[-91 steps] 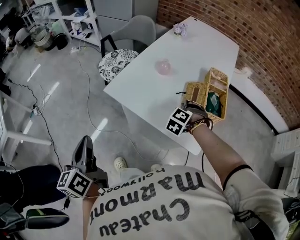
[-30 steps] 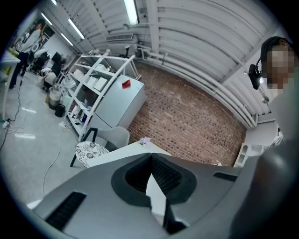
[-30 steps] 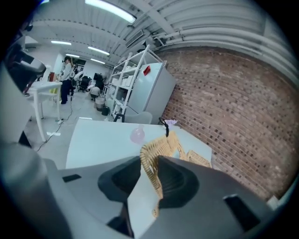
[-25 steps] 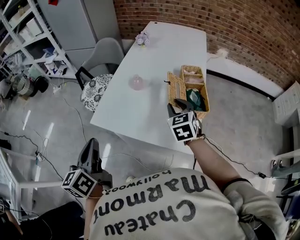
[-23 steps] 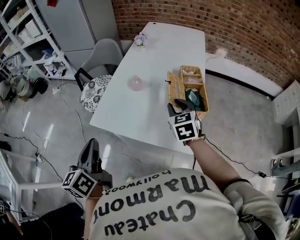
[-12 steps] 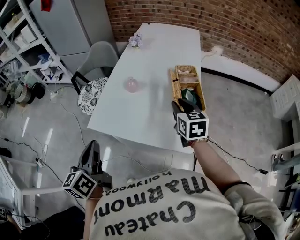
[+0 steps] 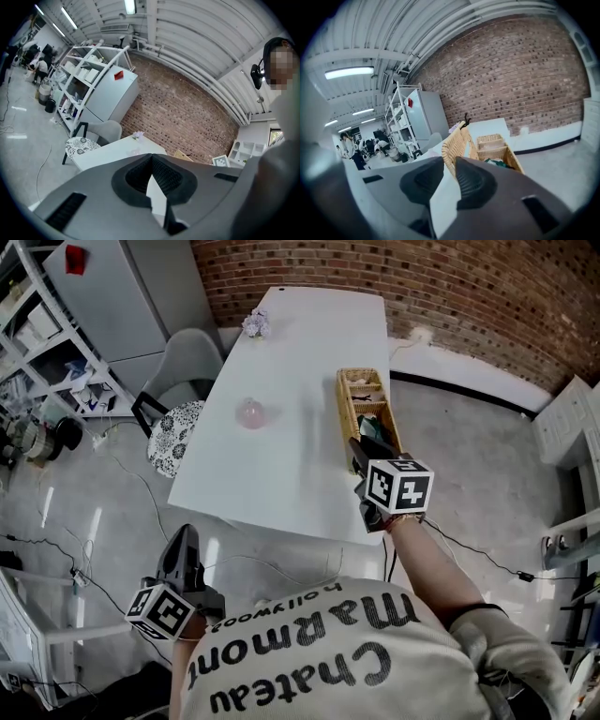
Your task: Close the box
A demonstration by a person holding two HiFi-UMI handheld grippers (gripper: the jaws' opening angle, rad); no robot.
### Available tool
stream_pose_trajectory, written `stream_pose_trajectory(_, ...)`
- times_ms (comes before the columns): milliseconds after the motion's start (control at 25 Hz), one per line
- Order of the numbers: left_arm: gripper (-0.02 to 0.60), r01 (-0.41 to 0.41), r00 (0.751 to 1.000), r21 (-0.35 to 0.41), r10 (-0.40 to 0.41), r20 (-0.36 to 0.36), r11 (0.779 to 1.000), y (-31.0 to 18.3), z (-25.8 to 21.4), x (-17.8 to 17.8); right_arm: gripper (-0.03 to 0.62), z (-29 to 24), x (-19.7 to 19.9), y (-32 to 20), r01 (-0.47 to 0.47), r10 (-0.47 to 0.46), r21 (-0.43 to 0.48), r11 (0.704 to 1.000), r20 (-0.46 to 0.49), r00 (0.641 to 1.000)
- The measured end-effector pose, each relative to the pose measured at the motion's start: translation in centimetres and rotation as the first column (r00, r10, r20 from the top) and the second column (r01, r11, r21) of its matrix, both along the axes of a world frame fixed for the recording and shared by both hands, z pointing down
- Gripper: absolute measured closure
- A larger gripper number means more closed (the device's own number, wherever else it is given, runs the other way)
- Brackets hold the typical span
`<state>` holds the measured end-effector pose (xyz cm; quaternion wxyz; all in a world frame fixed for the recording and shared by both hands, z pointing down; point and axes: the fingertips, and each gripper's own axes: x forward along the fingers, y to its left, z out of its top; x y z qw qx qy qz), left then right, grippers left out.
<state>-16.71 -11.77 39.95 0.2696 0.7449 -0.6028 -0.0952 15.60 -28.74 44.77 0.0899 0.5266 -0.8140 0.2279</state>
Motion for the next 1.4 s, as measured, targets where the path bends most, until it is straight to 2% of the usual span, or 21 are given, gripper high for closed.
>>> stream_pose_trajectory(480, 0.581, -0.001, 1.000, -0.004, 0.001, 0.003, 1.000, -0.1, 0.1, -0.1, 0.516, 0.1, 2.4, -0.2, -0.064, 0.071, -0.050, 0.997, 0.158, 0.985)
stream_pose_trajectory(840, 0.581, -0.009, 1.000, 0.002, 0.009, 0.000, 1.000, -0.3, 0.1, 0.2, 0.538, 0.9, 5.7, -0.4, -0.146, 0.166, -0.104, 0.984, 0.226, 0.960)
stream_pose_trajectory(1400, 0.581, 0.005, 1.000, -0.018, -0.005, -0.001, 1.000, -0.3, 0.3, 0.3, 0.546, 2.7, 7.8, -0.8, -0.207, 0.244, -0.161, 0.965, 0.260, 0.934)
